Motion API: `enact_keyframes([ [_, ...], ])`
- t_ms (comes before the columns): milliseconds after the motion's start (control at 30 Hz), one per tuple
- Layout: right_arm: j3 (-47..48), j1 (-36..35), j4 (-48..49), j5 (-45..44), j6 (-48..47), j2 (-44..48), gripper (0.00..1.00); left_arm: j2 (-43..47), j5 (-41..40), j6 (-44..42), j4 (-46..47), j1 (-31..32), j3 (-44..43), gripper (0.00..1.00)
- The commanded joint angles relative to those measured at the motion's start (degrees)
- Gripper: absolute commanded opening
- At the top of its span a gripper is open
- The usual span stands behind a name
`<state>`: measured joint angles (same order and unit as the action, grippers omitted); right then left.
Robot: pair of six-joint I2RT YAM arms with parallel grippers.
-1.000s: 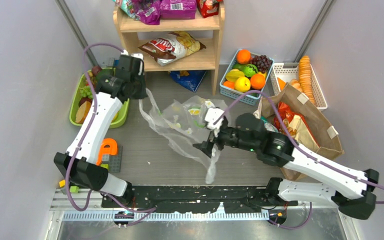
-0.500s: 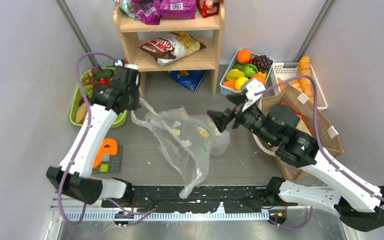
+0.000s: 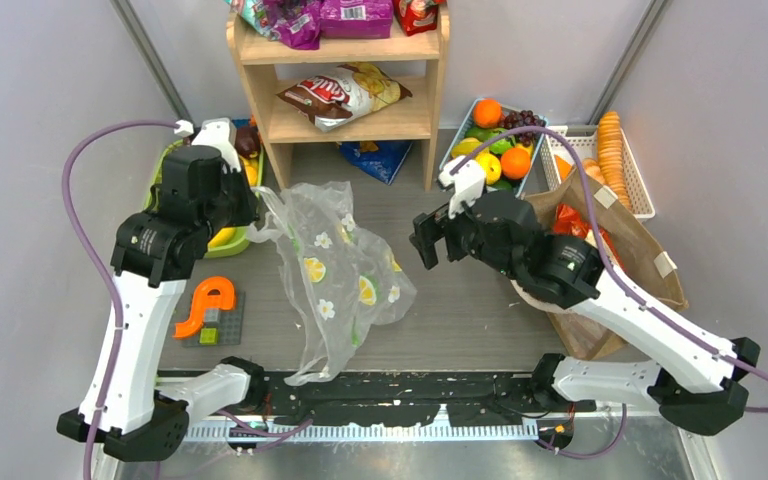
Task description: Place the mixed food into the grocery bags and tie them
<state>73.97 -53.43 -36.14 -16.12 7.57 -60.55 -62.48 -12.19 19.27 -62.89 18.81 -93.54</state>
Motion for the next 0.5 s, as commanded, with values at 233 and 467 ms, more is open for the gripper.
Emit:
enact_keyframes([
  [233, 5.6, -21.8, 3.2, -10.7, 5.3, -10.6, 0.99, 1.8, 1.0, 0.1, -0.3, 0.3, 2.4, 0.0],
  [467, 12.0, -35.1, 4.6, -26.9, 9.4, -23.2, 0.98, 1.8, 0.6, 0.1, -0.2, 0.3, 3.0, 0.0],
])
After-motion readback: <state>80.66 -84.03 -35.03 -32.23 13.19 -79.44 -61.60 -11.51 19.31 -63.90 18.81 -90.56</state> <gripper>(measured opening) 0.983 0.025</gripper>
